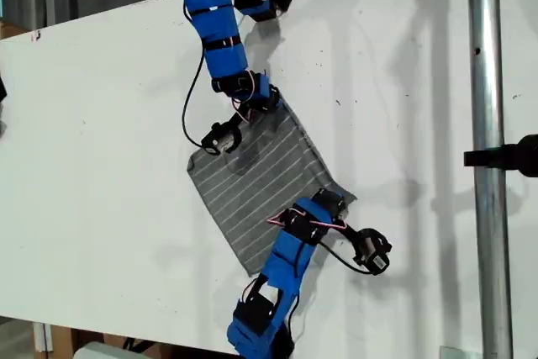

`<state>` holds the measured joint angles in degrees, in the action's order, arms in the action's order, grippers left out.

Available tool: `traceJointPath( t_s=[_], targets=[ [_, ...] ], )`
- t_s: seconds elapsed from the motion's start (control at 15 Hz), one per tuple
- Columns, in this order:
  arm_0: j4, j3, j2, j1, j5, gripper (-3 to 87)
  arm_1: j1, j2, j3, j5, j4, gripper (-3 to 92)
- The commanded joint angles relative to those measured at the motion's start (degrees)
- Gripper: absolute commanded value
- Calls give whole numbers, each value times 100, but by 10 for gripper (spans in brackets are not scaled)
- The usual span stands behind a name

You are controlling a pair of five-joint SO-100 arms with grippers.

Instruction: Grasp corners of a towel and fold twice.

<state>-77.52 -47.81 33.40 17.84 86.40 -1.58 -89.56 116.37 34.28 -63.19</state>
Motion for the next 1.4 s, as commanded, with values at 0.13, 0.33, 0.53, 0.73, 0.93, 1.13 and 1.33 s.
traceJointPath(
  t_s=[0.13, 0.33, 0.53, 0.73, 0.93, 1.13, 1.33],
  targets=[
    [-729, -88, 1204, 237, -545, -29, -114, -422, -246, 18, -141, -1],
    [-729, -53, 2057, 272, -1178, -29, -439, -598, -914, 26, -642, -1],
    [-343, -26, 2830, 501, -2224, -29, -844, -1160, -1380, 0, -1099, -1],
    [-149, -105, 3243, 589, -2522, -29, -1090, -1978, -1336, -18, -1160, -1],
    [-536, -378, 3437, 281, -1995, -29, -571, -2171, -1195, 9, -1028, -2],
    [-1477, -1037, 3709, -589, -1187, -29, 554, -1828, -1195, -237, -519, -2],
    [-1257, -2663, 4729, -1758, -1020, -29, 1424, -879, -1819, -501, 97, -2]
  ],
)
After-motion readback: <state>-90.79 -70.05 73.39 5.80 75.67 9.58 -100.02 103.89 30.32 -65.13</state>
